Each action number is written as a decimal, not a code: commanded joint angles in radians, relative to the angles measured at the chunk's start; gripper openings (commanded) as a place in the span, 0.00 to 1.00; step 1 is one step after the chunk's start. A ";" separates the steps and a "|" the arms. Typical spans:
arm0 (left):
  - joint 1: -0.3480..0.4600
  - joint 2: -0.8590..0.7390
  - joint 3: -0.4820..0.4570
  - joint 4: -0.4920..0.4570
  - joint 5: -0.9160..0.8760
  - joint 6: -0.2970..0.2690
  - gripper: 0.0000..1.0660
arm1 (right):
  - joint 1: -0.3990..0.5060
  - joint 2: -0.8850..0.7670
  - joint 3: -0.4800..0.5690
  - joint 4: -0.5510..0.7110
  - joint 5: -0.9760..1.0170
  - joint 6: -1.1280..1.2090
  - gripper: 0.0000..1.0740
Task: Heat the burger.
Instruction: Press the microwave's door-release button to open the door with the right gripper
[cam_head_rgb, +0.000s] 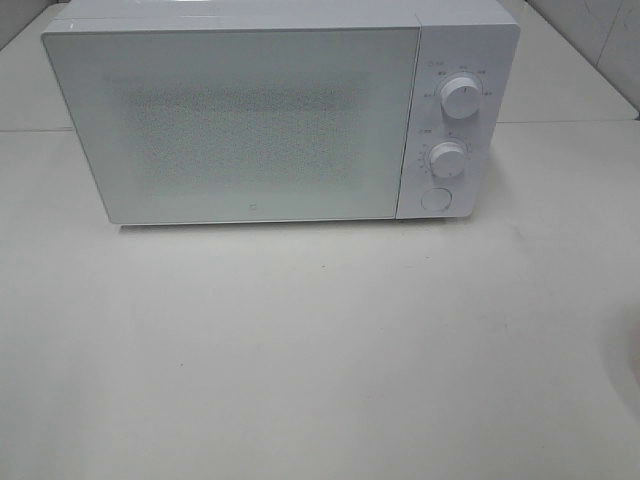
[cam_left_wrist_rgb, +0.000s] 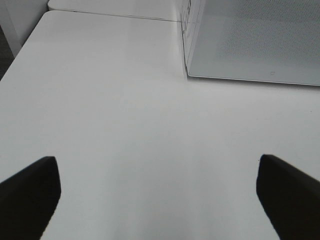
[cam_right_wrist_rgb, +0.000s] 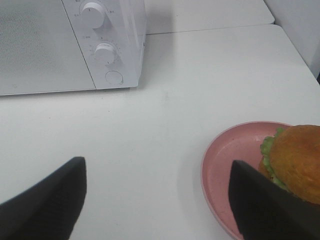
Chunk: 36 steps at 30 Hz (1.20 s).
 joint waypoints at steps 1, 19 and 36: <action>0.002 -0.024 0.000 -0.004 -0.017 -0.002 0.94 | -0.001 -0.023 0.003 0.004 -0.009 -0.004 0.71; 0.002 -0.024 0.000 -0.004 -0.017 -0.002 0.94 | -0.001 -0.023 0.000 0.004 -0.012 -0.003 0.71; 0.002 -0.024 0.000 -0.004 -0.017 -0.002 0.94 | -0.001 0.243 -0.072 0.000 -0.220 0.000 0.71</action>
